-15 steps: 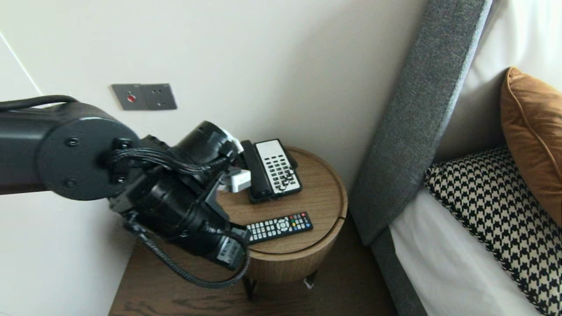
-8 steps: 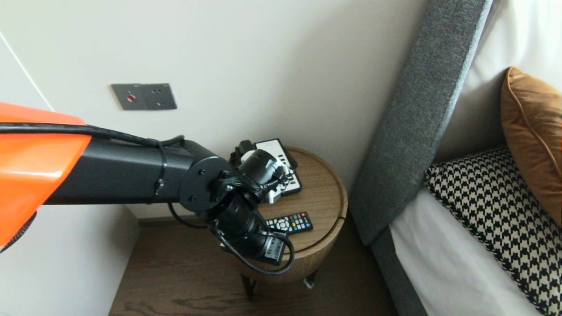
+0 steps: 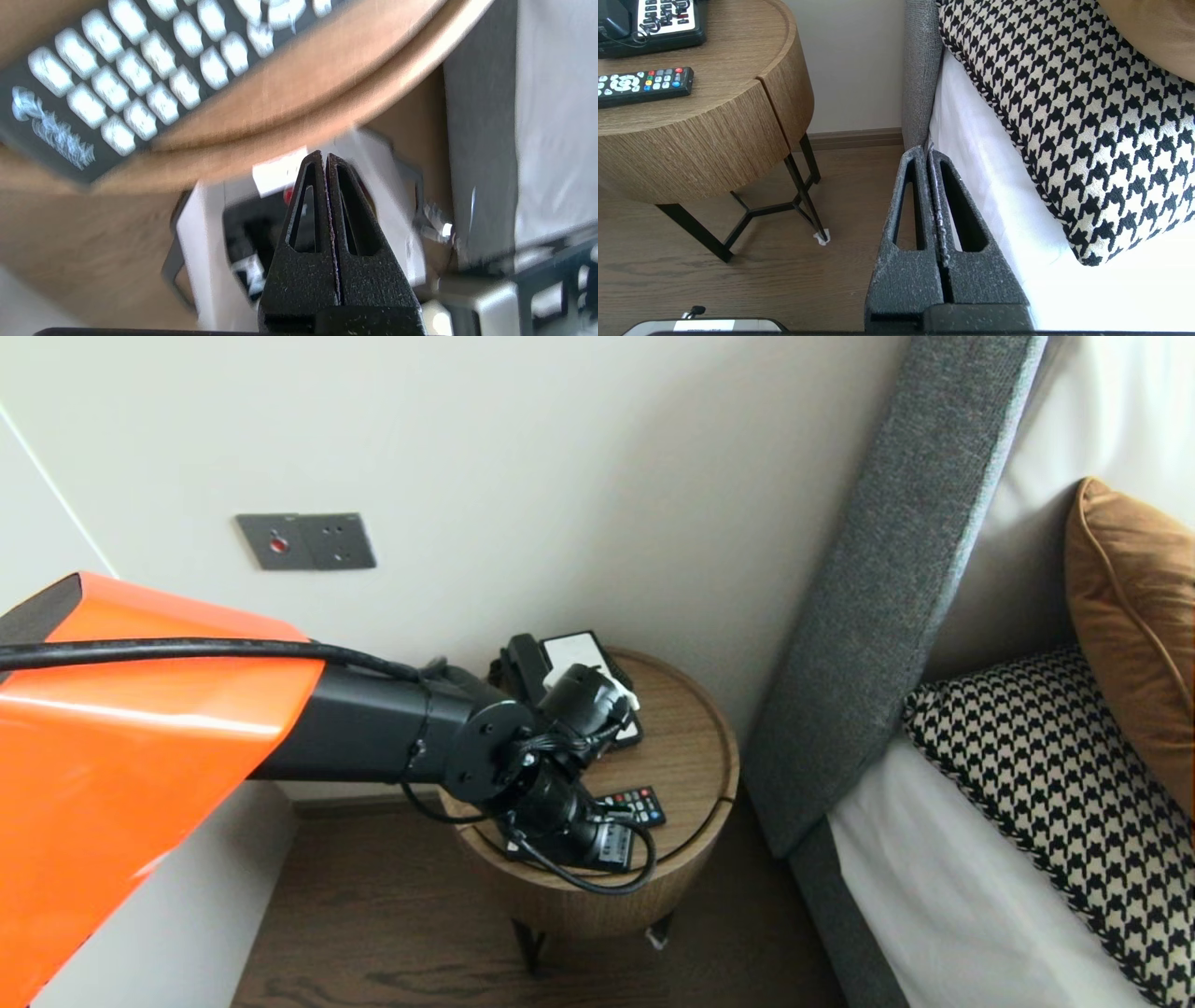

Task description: Open the nightstand drawer

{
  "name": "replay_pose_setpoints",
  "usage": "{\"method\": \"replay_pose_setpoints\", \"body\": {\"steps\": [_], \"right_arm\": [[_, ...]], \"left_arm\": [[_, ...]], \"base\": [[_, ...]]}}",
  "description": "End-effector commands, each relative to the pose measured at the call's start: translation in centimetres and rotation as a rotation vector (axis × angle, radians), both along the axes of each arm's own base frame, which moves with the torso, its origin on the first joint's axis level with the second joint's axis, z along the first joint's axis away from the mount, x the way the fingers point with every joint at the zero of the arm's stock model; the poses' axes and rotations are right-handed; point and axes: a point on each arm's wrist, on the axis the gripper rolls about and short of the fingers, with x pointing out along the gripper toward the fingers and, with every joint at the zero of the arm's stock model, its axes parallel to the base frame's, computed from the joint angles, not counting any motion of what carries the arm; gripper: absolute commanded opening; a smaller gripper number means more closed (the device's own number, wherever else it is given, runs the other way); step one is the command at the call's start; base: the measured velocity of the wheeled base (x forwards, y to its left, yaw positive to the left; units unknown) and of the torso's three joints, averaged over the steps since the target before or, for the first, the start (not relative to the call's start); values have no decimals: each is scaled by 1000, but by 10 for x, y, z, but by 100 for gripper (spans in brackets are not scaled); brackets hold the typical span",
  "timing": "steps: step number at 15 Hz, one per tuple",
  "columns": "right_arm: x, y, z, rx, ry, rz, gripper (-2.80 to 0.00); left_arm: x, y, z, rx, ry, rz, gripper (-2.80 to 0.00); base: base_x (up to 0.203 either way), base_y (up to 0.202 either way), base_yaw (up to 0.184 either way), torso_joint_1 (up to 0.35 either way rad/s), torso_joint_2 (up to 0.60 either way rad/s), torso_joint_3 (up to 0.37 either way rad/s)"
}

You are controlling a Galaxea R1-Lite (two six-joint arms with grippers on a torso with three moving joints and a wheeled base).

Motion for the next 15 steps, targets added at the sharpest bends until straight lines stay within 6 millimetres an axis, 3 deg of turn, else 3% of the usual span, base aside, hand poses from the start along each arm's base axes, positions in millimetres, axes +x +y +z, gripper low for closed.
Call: {"method": "replay_pose_setpoints", "body": {"steps": [1,15], "right_arm": [[0,0,0,0,0,0,-280],[0,0,0,0,0,0,-280]], "left_arm": [[3,-1,-8,26,-15,28,-280],[6,-5,-32,68,4,61,-280]], "base": [[0,0,0,0,0,0],[0,0,0,0,0,0]]}}
